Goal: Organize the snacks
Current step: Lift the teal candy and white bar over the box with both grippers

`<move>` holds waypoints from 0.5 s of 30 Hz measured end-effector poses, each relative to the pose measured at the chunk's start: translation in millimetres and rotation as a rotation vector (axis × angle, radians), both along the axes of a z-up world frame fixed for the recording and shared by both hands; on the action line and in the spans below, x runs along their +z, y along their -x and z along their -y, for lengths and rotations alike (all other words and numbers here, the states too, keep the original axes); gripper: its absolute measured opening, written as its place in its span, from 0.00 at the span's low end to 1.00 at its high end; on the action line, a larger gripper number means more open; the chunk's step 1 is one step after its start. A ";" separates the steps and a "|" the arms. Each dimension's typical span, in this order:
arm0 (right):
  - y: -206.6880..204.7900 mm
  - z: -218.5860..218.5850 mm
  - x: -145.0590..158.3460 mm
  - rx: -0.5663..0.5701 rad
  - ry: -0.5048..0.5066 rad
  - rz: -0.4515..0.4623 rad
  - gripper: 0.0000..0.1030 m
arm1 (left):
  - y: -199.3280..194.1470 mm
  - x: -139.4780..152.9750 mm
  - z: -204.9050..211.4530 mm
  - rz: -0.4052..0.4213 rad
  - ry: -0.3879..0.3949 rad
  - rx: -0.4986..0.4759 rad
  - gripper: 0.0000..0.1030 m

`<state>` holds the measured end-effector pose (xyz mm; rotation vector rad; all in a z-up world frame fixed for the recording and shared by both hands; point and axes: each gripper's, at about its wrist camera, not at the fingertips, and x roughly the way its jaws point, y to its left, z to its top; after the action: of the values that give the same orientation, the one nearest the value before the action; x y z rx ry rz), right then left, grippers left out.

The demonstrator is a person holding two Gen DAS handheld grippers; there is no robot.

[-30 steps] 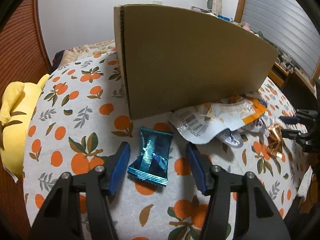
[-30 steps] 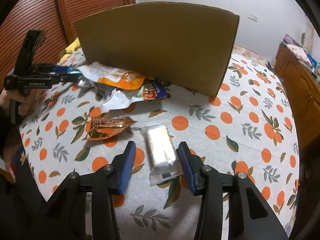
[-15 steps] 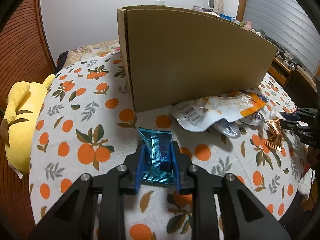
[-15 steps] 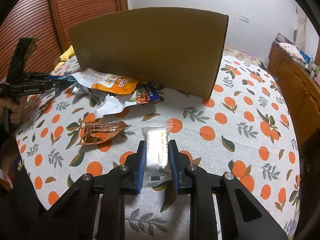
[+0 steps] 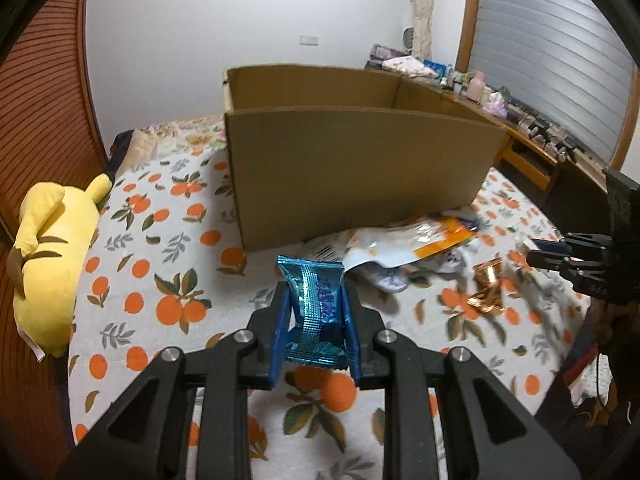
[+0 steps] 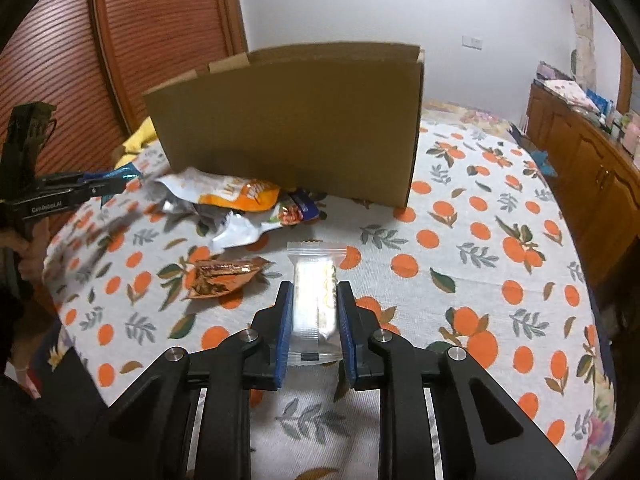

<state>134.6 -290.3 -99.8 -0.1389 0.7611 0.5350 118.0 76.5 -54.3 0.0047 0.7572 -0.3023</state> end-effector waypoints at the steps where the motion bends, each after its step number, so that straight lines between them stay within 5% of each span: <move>1: 1.6 0.8 2.2 -0.001 -0.003 0.004 0.19 | 1.1 2.4 1.8 0.005 0.001 -0.004 0.22; 15: 15.3 5.0 33.9 0.001 -0.042 0.076 0.19 | 15.4 33.5 22.1 0.076 0.028 -0.041 0.22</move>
<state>119.2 -295.3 -65.9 -0.1197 0.6755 0.5432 102.6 54.4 -20.8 0.0053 0.6780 -0.3497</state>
